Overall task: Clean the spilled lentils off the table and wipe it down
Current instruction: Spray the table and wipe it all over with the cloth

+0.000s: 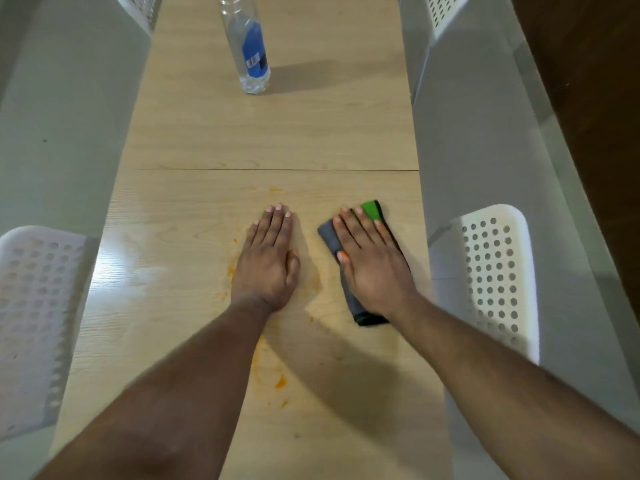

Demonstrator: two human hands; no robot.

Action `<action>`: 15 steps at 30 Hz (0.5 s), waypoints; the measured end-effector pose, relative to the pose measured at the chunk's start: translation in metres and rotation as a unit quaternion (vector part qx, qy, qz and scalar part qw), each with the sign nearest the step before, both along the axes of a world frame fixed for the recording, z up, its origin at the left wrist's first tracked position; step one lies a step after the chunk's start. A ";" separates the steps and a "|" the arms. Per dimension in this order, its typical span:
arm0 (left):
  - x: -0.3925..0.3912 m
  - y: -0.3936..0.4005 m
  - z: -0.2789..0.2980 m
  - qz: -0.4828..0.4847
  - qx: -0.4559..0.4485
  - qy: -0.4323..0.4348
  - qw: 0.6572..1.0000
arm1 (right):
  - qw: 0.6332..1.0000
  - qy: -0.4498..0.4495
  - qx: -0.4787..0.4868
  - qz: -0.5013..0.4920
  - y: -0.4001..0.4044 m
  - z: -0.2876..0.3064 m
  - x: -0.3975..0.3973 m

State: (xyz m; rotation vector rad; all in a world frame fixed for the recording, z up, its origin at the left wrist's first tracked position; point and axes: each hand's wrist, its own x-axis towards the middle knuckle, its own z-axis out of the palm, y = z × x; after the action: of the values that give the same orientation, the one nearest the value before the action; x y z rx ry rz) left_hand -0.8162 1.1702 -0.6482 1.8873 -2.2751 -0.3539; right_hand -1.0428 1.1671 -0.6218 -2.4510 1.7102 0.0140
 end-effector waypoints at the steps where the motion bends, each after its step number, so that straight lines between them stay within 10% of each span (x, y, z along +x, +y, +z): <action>1: 0.000 0.000 0.000 -0.001 0.000 0.000 1.000 | 1.000 0.003 0.007 -0.003 0.010 0.001 -0.010; 15: 0.002 0.000 -0.004 -0.001 -0.012 -0.005 1.000 | 0.997 -0.016 -0.013 -0.076 -0.073 -0.002 0.052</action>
State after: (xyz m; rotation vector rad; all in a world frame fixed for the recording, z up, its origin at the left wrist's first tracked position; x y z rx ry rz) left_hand -0.8142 1.1699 -0.6520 1.8805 -2.2763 -0.3168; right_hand -0.9909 1.0944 -0.6242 -2.3188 1.8890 -0.0656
